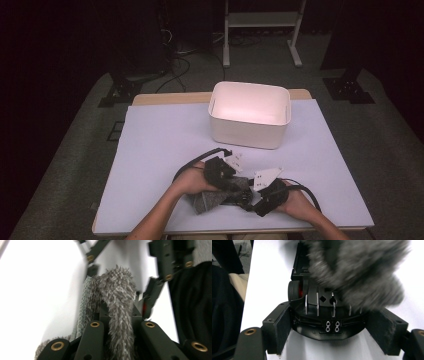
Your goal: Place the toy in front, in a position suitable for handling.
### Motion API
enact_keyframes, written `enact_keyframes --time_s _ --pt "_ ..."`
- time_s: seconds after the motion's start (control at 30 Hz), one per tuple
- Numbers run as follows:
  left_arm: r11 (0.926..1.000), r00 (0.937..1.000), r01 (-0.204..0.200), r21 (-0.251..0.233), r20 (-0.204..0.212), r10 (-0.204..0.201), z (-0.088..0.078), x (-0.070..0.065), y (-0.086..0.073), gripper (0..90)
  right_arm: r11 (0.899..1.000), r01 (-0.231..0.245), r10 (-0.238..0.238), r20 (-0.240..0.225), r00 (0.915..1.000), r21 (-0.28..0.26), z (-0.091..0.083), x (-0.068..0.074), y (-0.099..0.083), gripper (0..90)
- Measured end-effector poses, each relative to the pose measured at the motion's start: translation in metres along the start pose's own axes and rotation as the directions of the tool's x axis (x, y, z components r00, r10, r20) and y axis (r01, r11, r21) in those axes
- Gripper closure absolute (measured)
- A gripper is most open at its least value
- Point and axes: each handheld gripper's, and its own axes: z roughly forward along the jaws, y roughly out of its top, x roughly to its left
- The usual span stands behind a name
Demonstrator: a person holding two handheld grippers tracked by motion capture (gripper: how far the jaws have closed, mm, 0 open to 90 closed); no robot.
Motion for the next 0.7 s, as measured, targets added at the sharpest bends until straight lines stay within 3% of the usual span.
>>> enact_keyframes --time_s 0.17,0.43,0.7 --pt "0.9995 0.9997 0.009 -0.031 0.024 -0.008 0.006 0.003 0.004 80.1 1.0 0.007 -0.007 0.005 1.0 0.017 0.002 0.0 0.0 23.1" --pt "0.9998 0.9996 0.009 -0.019 0.028 -0.008 0.008 0.005 0.005 80.1 0.999 0.001 -0.001 -0.007 1.0 0.032 0.004 -0.001 -0.002 23.3" --pt "0.9961 0.9961 0.082 0.034 -0.037 -0.08 -0.016 0.012 -0.026 80.1 0.999 0.038 -0.038 0.004 0.9993 0.034 -0.002 -0.007 -0.004 23.2"
